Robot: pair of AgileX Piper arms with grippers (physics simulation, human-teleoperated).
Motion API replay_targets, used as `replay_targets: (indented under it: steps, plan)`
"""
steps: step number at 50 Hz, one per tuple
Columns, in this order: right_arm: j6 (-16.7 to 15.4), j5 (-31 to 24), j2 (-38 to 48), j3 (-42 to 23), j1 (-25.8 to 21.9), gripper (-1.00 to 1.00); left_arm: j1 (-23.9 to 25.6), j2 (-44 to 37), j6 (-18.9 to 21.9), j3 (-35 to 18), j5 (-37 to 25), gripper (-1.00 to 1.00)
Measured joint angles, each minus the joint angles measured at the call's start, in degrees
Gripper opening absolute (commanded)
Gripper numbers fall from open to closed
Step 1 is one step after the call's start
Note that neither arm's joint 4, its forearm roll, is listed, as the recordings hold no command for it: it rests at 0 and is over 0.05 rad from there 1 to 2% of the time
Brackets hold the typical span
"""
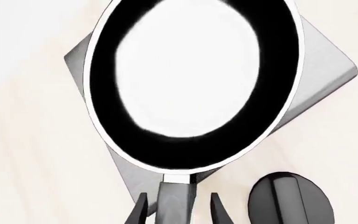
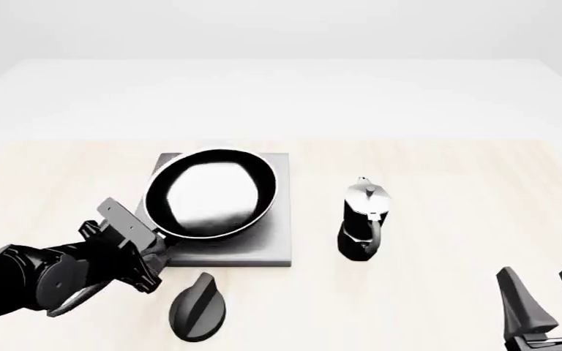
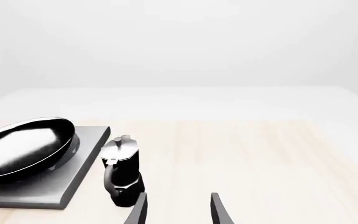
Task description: Turn on the stove and put the frying pan on it.
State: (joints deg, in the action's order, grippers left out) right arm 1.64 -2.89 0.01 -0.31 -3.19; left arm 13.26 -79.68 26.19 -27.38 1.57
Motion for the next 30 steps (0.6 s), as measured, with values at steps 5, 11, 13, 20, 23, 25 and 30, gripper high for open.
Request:
replay_targets:
  steps: [5,11,13,20,23,25,30]
  plan:
    - [0.0,0.0,0.0,0.0,0.0,1.00,0.0,0.3,-0.1,-0.5,-0.1,1.00]
    - [0.0,0.0,0.0,0.0,0.0,1.00,0.1,0.4,-0.1,-0.8,0.0,1.00]
    - [0.0,0.0,0.0,-0.1,0.1,1.00,0.1,0.5,-0.1,-0.9,0.0,1.00]
    - [0.0,0.0,0.0,-0.1,0.2,1.00,0.3,1.3,-0.2,-1.2,-0.7,1.00]
    - [0.0,-0.1,0.0,-0.2,0.2,1.00,0.4,2.1,-0.3,-1.4,-1.3,1.00]
    - [0.0,-0.1,0.0,-0.3,0.2,1.00,0.5,2.8,-0.4,-1.5,-1.9,1.00]
    - [0.0,-0.2,0.0,-0.4,0.3,1.00,0.9,5.2,-0.8,-1.8,-3.7,1.00]
